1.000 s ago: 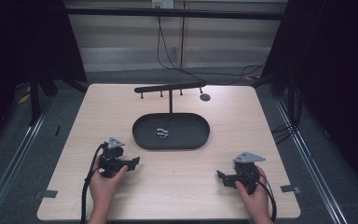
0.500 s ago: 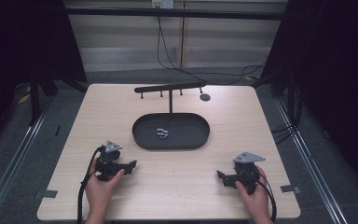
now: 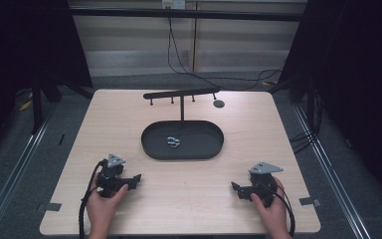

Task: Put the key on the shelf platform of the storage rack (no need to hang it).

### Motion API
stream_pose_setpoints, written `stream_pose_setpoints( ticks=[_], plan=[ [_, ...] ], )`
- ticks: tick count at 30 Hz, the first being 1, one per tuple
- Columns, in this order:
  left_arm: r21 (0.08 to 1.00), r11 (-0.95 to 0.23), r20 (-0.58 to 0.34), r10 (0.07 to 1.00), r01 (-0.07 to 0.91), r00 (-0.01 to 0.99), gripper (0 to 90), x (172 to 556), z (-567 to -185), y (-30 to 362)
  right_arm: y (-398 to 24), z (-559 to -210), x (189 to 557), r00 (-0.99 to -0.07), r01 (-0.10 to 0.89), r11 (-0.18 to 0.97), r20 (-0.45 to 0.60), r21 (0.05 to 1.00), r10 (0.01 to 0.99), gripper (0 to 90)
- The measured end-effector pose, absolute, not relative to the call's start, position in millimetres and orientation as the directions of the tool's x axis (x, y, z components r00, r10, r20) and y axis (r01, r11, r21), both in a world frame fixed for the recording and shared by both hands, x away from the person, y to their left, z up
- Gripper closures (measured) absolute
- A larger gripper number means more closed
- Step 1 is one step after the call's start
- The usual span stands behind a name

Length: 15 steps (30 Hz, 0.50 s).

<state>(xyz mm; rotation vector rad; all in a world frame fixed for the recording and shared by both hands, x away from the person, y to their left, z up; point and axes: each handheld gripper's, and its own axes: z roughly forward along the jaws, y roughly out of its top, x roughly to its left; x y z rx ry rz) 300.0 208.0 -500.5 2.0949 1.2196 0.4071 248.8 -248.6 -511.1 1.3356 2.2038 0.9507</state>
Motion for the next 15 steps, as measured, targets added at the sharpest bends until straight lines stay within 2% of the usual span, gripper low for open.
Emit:
stream_pose_setpoints(
  ticks=[5, 15],
  plan=[
    [0.679, -0.379, -0.021, 0.846, 0.628, 0.533, 23.9, 297.5, -501.1, 208.0, -248.6, -511.1, 248.8, -0.469, 0.617, 0.315, 0.015, 0.721, 0.883, 14.9],
    [0.706, -0.378, -0.018, 0.836, 0.599, 0.549, 22.0, 292.5, -504.7, 211.2, -248.6, -511.1, 248.8, -0.468, 0.617, 0.315, 0.015, 0.721, 0.883, 14.9]
  ],
)
